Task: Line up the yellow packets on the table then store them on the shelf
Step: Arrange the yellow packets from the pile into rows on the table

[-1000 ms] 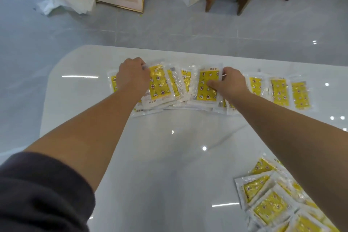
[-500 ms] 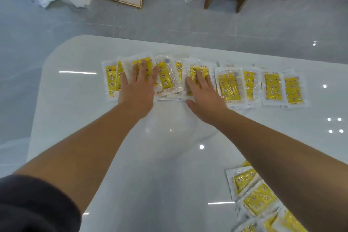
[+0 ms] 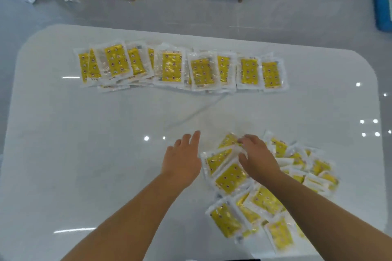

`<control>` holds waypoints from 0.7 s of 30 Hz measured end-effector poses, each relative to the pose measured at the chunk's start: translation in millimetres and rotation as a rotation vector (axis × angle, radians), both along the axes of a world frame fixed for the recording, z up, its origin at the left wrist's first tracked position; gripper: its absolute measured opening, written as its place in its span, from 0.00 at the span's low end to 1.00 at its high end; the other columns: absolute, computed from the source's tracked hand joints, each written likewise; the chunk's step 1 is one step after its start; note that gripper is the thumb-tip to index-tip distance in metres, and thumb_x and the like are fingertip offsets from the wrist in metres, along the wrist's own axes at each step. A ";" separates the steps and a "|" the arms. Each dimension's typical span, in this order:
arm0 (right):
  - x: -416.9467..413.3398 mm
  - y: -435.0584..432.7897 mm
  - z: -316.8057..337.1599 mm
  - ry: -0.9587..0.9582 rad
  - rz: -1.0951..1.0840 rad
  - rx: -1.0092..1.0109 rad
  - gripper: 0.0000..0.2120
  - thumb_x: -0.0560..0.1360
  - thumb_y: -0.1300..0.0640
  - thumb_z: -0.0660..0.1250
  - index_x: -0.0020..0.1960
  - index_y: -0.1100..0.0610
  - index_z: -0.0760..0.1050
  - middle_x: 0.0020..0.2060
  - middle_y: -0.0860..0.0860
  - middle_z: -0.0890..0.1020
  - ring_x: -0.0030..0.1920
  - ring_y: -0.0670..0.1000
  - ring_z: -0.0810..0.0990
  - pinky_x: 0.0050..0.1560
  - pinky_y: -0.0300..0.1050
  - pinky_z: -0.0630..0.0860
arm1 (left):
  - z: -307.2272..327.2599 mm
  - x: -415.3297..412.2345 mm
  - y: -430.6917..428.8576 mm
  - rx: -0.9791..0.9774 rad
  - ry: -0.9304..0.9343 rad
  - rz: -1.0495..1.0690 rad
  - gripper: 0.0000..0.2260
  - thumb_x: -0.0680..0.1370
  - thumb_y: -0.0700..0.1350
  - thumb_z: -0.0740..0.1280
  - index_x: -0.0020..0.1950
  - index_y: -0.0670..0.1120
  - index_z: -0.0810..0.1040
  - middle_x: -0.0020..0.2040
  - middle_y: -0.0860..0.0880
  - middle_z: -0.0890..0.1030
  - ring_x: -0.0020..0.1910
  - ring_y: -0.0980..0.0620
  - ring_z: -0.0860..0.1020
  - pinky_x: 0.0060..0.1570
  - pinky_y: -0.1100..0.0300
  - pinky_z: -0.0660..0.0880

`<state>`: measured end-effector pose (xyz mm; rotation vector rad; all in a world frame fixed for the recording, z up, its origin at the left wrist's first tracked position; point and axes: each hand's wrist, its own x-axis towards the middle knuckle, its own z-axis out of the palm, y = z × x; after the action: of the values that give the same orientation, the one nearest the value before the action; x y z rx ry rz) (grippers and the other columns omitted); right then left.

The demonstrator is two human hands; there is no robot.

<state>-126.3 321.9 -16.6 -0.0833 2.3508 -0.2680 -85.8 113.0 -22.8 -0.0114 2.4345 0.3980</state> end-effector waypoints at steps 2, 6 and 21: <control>5.8 34.8 1.4 -0.027 0.012 0.032 0.21 0.78 0.55 0.61 0.70 0.54 0.67 0.71 0.53 0.65 0.71 0.54 0.64 0.67 0.50 0.67 | -4.6 14.0 35.1 0.014 -0.060 0.055 0.31 0.80 0.52 0.59 0.78 0.50 0.48 0.71 0.48 0.64 0.66 0.48 0.68 0.61 0.53 0.68; 10.3 80.5 0.4 -0.070 0.069 0.030 0.21 0.77 0.56 0.61 0.70 0.53 0.66 0.69 0.52 0.67 0.68 0.54 0.67 0.63 0.49 0.71 | -14.0 32.6 93.8 -0.032 -0.118 0.126 0.28 0.77 0.57 0.63 0.73 0.50 0.56 0.66 0.48 0.68 0.63 0.49 0.70 0.56 0.55 0.70; 13.4 92.3 -35.4 0.115 0.052 -0.021 0.20 0.78 0.54 0.61 0.69 0.50 0.66 0.61 0.50 0.74 0.63 0.54 0.72 0.63 0.52 0.66 | -41.4 30.9 149.9 -0.137 0.008 0.408 0.17 0.71 0.57 0.72 0.51 0.51 0.71 0.52 0.52 0.71 0.53 0.51 0.71 0.55 0.54 0.66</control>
<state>-112.9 414.3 -52.0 -0.1741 2.4559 -0.2692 -54.9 262.9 -64.1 -0.5732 2.4576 0.4070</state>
